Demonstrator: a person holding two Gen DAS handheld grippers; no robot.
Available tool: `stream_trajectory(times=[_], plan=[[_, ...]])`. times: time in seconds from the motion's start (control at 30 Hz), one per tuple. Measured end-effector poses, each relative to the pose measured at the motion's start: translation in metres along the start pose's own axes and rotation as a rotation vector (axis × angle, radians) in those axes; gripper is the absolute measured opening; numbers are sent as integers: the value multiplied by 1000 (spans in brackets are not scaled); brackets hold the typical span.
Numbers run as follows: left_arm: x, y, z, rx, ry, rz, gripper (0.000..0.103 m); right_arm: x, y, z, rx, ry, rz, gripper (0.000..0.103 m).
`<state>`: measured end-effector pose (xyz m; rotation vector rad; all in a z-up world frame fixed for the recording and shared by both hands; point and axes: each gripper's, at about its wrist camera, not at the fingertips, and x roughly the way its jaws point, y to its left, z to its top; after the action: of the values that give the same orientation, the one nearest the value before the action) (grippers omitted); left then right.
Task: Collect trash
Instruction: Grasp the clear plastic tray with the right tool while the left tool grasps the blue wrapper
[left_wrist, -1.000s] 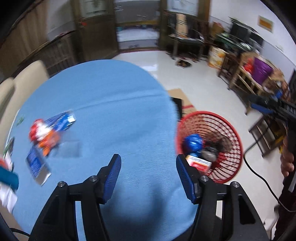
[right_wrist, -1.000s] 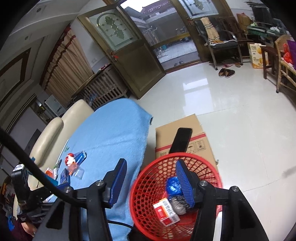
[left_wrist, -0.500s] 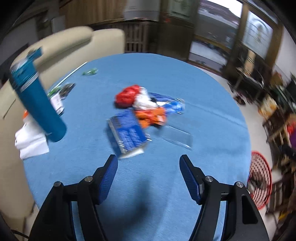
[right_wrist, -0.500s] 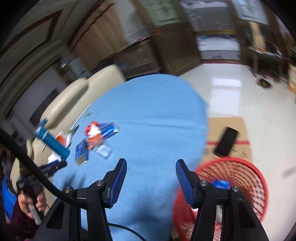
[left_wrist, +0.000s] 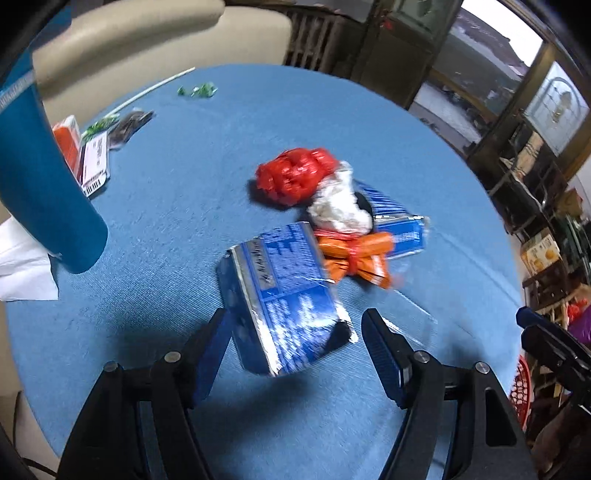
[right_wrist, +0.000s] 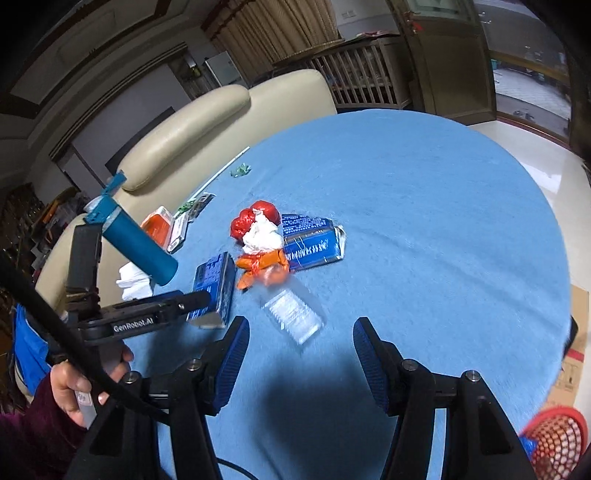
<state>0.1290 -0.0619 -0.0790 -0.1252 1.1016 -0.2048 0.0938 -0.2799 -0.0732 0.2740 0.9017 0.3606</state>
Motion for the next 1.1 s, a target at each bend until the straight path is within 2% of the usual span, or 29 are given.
stream_trajectory(times=[0.13, 0.27, 0.4, 0.43, 0.5, 0.6, 0.73, 0.77, 0.83, 0.87, 0.9, 0.97, 1.1], plan=[[10, 4, 0, -2, 13, -2, 73, 24, 2, 16, 17, 7, 22, 63], [15, 12, -3, 8, 21, 8, 72, 48, -4, 33, 90, 10, 77, 62], [10, 22, -6, 15, 20, 2, 54, 67, -4, 42, 114, 21, 91, 61], [8, 25, -6, 14, 22, 0, 53, 72, -1, 42, 106, 32, 91, 59], [6, 27, -7, 24, 20, 9, 50, 82, 7, 41, 76, 65, 87, 46], [-1, 36, -9, 26, 15, 18, 50, 83, 25, 28, 8, 104, 79, 44], [-16, 54, -12, 14, -1, 47, 50, 66, 55, 1, -123, 144, 149, 44], [-19, 56, -12, 10, -9, 48, 50, 61, 61, -5, -163, 149, 137, 45], [-26, 58, -10, 5, -25, 40, 50, 54, 64, -14, -194, 150, 83, 53], [-30, 56, -8, 6, -38, 27, 55, 51, 63, -17, -192, 152, 75, 61], [-31, 54, -6, 9, -46, 16, 65, 48, 63, -19, -187, 147, 82, 66], [-31, 45, -1, 20, -55, 8, 73, 45, 61, -21, -189, 129, 69, 71], [-7, 22, 11, 72, -18, 41, 73, 58, 53, -16, -166, 148, 16, 72]])
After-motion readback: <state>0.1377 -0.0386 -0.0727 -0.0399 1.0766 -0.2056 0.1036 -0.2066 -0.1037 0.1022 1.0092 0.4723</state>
